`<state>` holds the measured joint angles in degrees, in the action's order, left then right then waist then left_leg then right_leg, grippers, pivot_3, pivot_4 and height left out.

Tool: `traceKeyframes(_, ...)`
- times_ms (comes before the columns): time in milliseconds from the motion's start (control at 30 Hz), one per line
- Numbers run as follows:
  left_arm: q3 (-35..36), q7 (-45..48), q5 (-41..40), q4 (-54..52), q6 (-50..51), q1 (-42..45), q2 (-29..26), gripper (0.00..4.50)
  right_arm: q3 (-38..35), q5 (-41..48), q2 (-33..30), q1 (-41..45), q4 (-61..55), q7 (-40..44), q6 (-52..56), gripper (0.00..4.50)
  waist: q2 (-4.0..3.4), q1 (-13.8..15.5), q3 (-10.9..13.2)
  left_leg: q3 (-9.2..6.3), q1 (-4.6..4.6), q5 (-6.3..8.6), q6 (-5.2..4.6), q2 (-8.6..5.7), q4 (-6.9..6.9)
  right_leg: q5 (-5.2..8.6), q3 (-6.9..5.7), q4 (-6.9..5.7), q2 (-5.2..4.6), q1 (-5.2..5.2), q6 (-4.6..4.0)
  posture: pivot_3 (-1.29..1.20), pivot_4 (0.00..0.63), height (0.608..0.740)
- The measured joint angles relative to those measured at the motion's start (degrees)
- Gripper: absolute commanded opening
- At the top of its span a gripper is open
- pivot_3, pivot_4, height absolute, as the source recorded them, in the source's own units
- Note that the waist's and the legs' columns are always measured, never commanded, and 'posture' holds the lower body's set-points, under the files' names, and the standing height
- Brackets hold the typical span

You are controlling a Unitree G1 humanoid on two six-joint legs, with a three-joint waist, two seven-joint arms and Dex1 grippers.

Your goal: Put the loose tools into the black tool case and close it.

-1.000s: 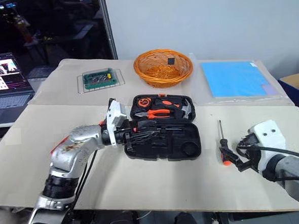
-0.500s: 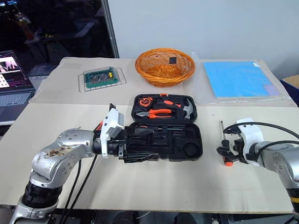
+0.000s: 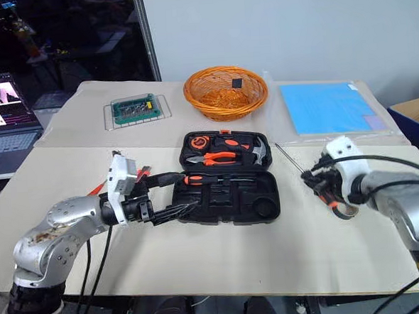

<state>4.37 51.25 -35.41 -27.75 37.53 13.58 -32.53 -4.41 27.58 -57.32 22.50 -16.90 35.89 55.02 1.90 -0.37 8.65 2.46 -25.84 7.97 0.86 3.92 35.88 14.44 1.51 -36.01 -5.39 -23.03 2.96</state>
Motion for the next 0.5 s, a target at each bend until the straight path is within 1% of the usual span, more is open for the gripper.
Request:
traceKeyframes(67,2.43,1.25,-1.98,-0.68,0.46,-4.09,-2.61,4.4,4.01,-2.03,-0.53,4.84,0.14,4.65,-5.03,0.65,0.01,-0.43,0.02,0.04,0.0,0.0,0.01,0.04,-0.04,0.04,0.06,-0.06,0.03,-0.1,-0.16,0.0,0.15,0.74)
traceKeyframes(100,3.81,1.68,-3.39,-0.83,0.65,-5.06,-2.96,4.4,5.8,-2.87,-0.46,6.3,0.42,6.3,-6.8,0.65,0.02,-0.44,0.03,0.05,0.0,0.01,0.01,0.06,-0.04,0.08,0.06,-0.06,0.04,-0.13,-0.2,0.0,0.15,0.74)
traceKeyframes(133,7.02,2.55,-6.42,-1.73,1.27,-7.35,-4.08,4.4,10.53,-5.44,0.33,9.84,1.91,9.93,-10.99,0.65,0.02,-0.56,0.05,0.1,0.0,0.01,0.01,0.09,-0.05,0.1,0.07,-0.05,0.05,-0.16,-0.19,0.0,0.15,0.74)
traceKeyframes(167,8.64,3.11,-7.72,-2.25,1.39,-8.49,-4.84,4.4,13.38,-7.14,1.35,11.56,2.99,12.03,-13.79,0.65,0.03,-0.65,0.06,0.12,0.0,0.01,0.02,0.1,-0.04,0.1,0.07,-0.04,0.03,-0.16,-0.2,0.0,0.15,0.74)
traceKeyframes(233,10.65,3.88,-8.88,-3.15,1.11,-10.34,-5.92,4.4,18.25,-10.45,3.12,13.69,5.45,15.15,-18.65,0.65,0.03,-0.52,0.1,0.18,-0.01,0.02,0.03,0.07,-0.03,0.09,0.09,-0.03,-0.01,-0.16,-0.22,0.0,0.15,0.74)
traceKeyframes(267,12.1,4.51,-9.27,-3.55,0.51,-12.95,-6.85,4.4,22.91,-14.6,4.01,15.48,8.72,18.01,-24.27,0.65,0.02,-0.43,0.11,0.25,-0.01,0.02,0.04,0.06,-0.02,0.08,0.12,0.0,-0.04,-0.18,-0.24,0.0,0.15,0.74)
traceKeyframes(300,12.99,4.58,-9.51,-3.62,0.16,-14.53,-6.93,4.4,25.24,-17.01,4.33,16.07,10.93,19.91,-27.94,0.65,0.02,-0.24,0.13,0.27,-0.02,0.03,0.05,0.02,-0.02,0.03,0.12,0.01,-0.08,-0.19,-0.32,0.0,0.15,0.74)
traceKeyframes(367,14.2,4.43,-9.66,-3.78,-0.07,-16.46,-6.93,4.4,28.19,-20.25,5.36,16.65,15.11,23.32,-32.83,0.65,0.05,0.32,0.21,0.27,-0.14,0.03,0.05,-0.01,0.01,0.0,0.12,0.01,-0.09,-0.27,-0.38,0.0,0.15,0.74)
traceKeyframes(500,15.0,4.42,-10.0,-4.79,-1.1,-17.89,-7.24,4.4,30.42,-24.42,7.49,19.76,21.09,28.17,-39.36,0.65,0.04,0.33,0.23,0.27,-0.24,0.02,0.06,0.03,0.01,-0.06,0.14,-0.04,-0.03,-0.35,-0.36,0.0,0.15,0.74)
